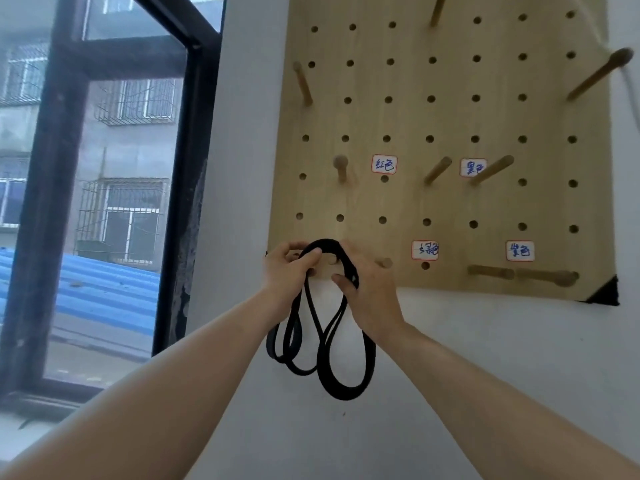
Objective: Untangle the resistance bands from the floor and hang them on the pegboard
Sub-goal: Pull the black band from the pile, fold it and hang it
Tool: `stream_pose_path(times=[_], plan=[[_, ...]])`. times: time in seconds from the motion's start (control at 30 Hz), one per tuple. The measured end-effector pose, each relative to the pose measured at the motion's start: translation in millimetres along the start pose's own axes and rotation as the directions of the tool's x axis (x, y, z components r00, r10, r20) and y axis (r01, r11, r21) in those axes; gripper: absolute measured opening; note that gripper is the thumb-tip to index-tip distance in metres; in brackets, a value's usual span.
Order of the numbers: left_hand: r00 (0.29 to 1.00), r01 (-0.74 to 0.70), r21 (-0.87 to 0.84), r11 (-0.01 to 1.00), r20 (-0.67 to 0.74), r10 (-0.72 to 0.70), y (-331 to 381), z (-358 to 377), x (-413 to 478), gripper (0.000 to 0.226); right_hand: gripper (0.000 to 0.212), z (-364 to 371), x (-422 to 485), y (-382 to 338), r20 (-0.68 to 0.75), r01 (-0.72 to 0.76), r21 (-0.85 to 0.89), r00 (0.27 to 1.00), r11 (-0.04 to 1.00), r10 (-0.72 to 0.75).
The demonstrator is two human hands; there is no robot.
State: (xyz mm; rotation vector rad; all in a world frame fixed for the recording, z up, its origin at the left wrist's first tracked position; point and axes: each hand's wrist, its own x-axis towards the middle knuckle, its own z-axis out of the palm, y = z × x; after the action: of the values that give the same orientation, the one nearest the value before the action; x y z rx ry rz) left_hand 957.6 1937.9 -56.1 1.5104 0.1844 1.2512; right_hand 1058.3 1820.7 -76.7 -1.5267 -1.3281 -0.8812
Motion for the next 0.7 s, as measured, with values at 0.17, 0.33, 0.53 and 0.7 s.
stream_pose_path(times=[0.17, 0.33, 0.53, 0.7], plan=[[0.999, 0.053, 0.136, 0.989, 0.003, -0.054, -22, 6, 24, 0.022, 0.061, 15, 12, 19, 0.062, -0.069, 0.064, 0.996, 0.996, 0.065], [1.0, 0.002, 0.255, 0.967, 0.028, -0.009, -31, 3, 18, 0.021, 0.081, 28, 11, 27, 0.154, -0.11, 0.045, 0.983, 0.993, 0.102], [0.993, -0.12, 0.387, 0.914, 0.068, 0.101, -30, -25, -32, 0.032, 0.091, 2, -30, 17, 0.234, -0.222, 0.051, 0.951, 0.974, 0.204], [0.974, -0.119, 0.409, 0.905, 0.223, 0.027, -25, -49, -94, 0.022, 0.063, -32, -79, -9, 0.272, -0.281, -0.07, 0.918, 0.957, 0.29]])
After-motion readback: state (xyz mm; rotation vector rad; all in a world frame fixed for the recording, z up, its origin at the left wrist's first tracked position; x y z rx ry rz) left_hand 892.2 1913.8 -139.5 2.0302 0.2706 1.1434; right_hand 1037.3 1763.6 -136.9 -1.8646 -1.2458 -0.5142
